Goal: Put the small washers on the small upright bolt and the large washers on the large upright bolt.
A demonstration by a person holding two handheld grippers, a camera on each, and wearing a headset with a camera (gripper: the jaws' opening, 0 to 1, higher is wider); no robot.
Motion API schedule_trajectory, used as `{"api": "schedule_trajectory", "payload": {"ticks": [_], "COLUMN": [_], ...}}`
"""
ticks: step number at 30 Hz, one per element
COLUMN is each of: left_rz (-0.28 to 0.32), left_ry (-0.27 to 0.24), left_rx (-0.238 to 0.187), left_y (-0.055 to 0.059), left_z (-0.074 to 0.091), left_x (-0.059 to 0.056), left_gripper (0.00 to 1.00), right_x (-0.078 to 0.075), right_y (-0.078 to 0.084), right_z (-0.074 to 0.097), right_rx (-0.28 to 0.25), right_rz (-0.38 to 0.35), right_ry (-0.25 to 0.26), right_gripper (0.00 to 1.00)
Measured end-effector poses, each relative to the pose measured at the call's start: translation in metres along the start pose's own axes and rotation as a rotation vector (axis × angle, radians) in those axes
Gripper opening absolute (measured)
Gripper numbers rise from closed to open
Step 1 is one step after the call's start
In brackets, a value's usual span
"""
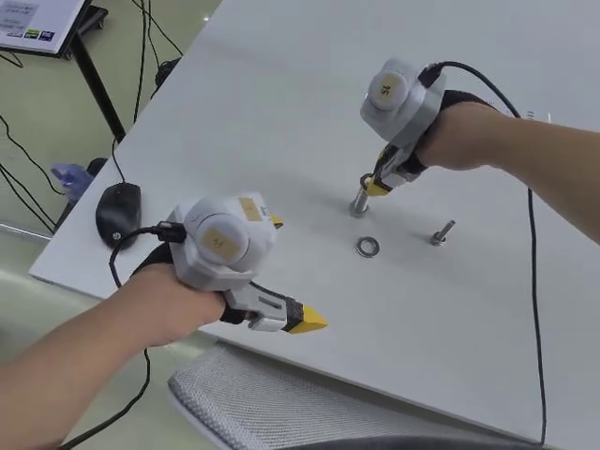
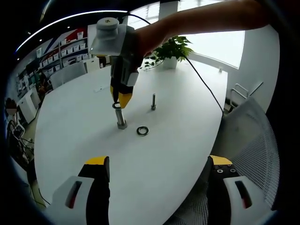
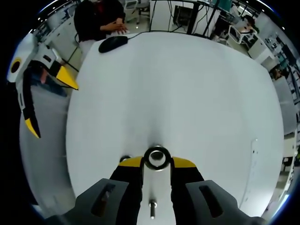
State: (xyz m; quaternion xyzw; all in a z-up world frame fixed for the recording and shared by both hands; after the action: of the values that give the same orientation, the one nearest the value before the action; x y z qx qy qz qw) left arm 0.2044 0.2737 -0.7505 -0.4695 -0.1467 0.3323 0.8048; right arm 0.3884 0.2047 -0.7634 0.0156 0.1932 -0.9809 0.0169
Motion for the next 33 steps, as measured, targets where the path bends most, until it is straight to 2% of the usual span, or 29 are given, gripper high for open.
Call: {"api": "schedule_trajectory", "payload": {"ticks": [5,16,33], "left_rz": [-0.005,-0.012,-0.007], "left_ry": [0.0,0.005,0.012], "left_rx": [0.008,0.02,0.02], "left_y": [0.002,0.006,0.009], "left_z": [0.001,0.003,0.004], "left_x": [0.0,0.0,-0.001], "left_gripper": [0.85,0.84,0.83], "right_x": [-0.006,0.004,0.002], "right_y": [0.0,0.001,0.005], "right_z": [-0.002,-0.008,-0.026], "right_rx": [0.008,0.016,0.026], "right_rz": [0.013,0.01,0.017], "right_ry": [-0.001,-0.004,0.008], "right_gripper": [0.22,0.22,0.22]}}
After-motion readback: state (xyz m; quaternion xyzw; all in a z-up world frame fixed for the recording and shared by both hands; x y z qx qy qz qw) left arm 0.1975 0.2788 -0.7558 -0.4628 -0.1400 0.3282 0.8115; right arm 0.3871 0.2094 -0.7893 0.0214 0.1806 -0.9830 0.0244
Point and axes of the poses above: the centre of the closed fingertips' face, and the gripper's own axes: z roughly backward along the fingers, x roughly to its left, y roughly out of its underside, the point moved 4 cm from there along z, roughly backward along the fingers, and after that the axes turned 8 degrees about -x, right-handed, at the moved point
